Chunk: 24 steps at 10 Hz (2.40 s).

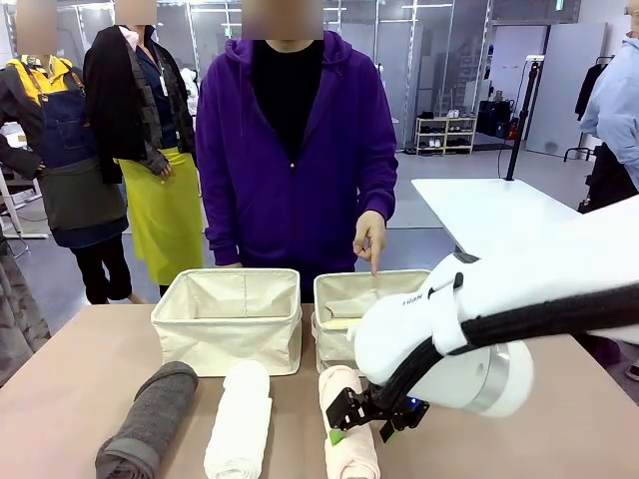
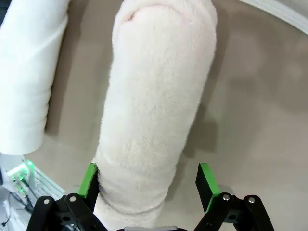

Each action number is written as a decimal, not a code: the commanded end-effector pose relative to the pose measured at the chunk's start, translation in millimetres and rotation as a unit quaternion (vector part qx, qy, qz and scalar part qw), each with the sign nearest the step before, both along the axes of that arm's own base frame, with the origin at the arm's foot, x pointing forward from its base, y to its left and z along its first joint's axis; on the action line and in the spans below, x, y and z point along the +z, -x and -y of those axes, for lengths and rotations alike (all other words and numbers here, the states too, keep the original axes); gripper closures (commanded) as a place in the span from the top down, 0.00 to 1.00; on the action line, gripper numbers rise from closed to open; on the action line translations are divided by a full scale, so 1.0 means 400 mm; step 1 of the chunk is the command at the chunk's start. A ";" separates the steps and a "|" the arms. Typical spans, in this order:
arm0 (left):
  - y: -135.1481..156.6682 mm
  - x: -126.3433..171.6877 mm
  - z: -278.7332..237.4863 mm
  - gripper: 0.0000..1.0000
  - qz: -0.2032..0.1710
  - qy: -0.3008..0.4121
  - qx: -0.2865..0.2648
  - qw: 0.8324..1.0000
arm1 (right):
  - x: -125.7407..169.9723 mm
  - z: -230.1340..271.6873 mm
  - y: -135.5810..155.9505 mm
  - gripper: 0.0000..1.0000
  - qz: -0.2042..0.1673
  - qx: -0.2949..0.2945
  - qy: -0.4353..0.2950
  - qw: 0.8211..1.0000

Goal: Divide the towels into two baskets.
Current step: Pick up one hotel-folded towel from the bottom of the table and place it in the Fabric basket indicated by the person.

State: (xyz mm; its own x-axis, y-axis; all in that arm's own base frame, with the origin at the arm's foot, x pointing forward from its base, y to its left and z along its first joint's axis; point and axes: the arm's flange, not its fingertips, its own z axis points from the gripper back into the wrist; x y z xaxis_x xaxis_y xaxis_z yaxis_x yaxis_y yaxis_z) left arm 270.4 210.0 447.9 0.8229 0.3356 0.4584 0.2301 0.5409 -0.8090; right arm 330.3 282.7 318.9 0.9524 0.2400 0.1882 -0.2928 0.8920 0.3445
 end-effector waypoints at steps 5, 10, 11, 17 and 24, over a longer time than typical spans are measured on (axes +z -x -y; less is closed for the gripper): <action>-0.001 0.001 -0.008 1.00 0.017 0.007 -0.003 1.000 | -0.018 -0.042 0.008 0.80 -0.014 0.030 -0.026 0.999; -0.001 0.001 -0.008 1.00 0.017 0.007 -0.003 1.000 | -0.015 -0.040 0.006 0.32 -0.008 0.020 -0.016 1.000; -0.001 0.001 -0.008 1.00 0.017 0.007 -0.003 1.000 | -0.014 -0.039 0.006 0.21 -0.007 0.019 -0.013 1.000; -0.001 0.001 -0.008 1.00 0.017 0.007 -0.003 1.000 | 0.276 0.053 0.047 0.12 0.036 0.259 0.087 0.961; -0.001 0.001 -0.008 1.00 0.017 0.007 -0.003 1.000 | 0.376 0.094 0.058 0.12 0.063 0.339 0.175 0.922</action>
State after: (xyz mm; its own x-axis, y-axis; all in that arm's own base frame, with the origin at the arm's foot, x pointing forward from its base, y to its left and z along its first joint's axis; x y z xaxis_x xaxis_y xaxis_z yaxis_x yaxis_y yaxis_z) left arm 270.3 210.0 447.9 0.8229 0.3358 0.4584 0.2300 0.5408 -0.8091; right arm 309.2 238.9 470.6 0.5064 0.8579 0.0872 -0.8609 0.5088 -0.0070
